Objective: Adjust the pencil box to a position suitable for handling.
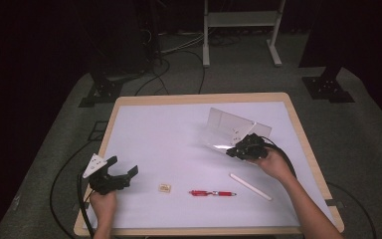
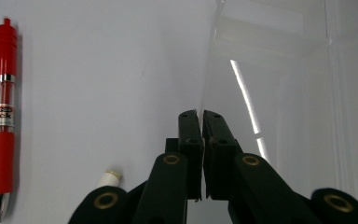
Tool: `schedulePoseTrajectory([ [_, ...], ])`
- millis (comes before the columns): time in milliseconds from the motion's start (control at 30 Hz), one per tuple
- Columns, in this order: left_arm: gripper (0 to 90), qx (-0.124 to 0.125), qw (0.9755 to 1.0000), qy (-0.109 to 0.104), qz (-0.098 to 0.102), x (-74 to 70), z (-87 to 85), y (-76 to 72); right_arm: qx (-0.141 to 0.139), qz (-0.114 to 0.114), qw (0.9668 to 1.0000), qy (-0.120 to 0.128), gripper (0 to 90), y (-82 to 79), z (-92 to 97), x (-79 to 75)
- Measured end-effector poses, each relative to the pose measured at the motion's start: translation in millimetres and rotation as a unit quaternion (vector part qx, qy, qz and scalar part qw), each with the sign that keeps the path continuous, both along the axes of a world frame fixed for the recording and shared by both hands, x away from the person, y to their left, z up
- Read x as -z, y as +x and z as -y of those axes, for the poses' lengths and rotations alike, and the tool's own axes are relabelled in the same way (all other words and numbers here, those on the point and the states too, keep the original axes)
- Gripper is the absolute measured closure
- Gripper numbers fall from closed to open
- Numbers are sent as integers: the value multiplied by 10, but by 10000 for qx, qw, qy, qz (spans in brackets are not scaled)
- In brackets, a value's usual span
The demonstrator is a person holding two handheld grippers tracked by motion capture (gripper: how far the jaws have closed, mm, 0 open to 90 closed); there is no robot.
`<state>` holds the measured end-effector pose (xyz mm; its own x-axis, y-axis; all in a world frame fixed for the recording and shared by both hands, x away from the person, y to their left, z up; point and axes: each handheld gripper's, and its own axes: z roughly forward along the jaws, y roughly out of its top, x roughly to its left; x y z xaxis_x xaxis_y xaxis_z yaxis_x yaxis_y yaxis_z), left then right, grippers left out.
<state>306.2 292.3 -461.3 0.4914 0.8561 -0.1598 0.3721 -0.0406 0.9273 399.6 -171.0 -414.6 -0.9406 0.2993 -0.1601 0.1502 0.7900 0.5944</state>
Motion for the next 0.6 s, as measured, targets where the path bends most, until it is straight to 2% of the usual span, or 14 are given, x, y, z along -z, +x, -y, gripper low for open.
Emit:
schedulePoseTrajectory([
  [600, 0, -5, 10000, -12, -8, -1, -3, -1, -588, 9, 9983, -14, 864, -95, -302, -61],
])
